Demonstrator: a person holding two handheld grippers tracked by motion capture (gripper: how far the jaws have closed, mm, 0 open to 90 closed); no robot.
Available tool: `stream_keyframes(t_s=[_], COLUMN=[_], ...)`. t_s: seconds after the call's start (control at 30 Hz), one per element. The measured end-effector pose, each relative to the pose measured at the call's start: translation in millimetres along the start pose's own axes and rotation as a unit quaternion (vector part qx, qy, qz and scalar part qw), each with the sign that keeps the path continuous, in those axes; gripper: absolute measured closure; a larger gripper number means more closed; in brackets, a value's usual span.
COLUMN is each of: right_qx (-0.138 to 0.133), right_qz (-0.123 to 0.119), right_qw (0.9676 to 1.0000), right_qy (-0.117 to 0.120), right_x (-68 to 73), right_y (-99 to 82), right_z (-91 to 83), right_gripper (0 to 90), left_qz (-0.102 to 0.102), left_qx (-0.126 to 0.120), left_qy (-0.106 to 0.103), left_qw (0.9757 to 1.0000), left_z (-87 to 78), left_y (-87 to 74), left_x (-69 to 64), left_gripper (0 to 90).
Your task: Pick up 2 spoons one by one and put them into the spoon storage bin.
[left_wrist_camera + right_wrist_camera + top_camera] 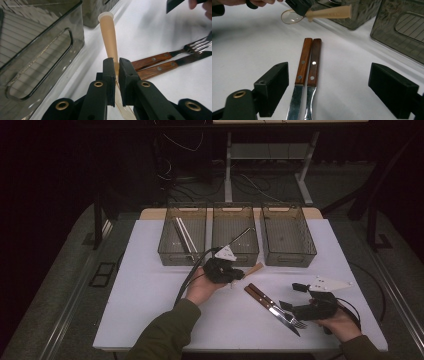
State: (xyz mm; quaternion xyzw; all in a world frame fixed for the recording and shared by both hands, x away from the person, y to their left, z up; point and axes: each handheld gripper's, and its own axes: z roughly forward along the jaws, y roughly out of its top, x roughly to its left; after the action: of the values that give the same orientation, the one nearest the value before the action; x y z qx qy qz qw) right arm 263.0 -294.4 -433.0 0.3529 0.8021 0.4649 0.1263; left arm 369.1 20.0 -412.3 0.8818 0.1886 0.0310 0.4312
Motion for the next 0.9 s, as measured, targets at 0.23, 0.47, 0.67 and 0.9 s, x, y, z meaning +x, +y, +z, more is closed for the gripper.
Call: stream_keyframes(t_s=[0.23,0.47,0.67,0.9], right_qx=[0.000,0.000,-0.002,-0.005], right_qz=[-0.001,0.002,0.000,0.004], right_qw=[1.0000,1.0000,1.0000,1.0000], right_qy=[0.001,0.000,0.000,0.001], right_x=[0.6,-0.1,0.8,0.4], right_y=[0.3,0.2,0.7,0.8], right_z=[0.0,0.0,0.0,-0.5], right_gripper=[16.6,16.6,16.7,16.6], left_qz=[0.002,-0.002,0.001,-0.004], left_qx=[-0.002,-0.008,-0.011,-0.014], left_qy=[-0.002,-0.011,-0.013,-0.013], left_qw=[1.0000,0.9999,0.9999,0.9998], left_z=[-7.6,-13.3,-20.5,-26.6], left_y=[5.3,11.2,20.9,32.1], left_x=[0.2,-0.3,1.8,9.4], left_gripper=[84.2,84.1,84.0,84.0])
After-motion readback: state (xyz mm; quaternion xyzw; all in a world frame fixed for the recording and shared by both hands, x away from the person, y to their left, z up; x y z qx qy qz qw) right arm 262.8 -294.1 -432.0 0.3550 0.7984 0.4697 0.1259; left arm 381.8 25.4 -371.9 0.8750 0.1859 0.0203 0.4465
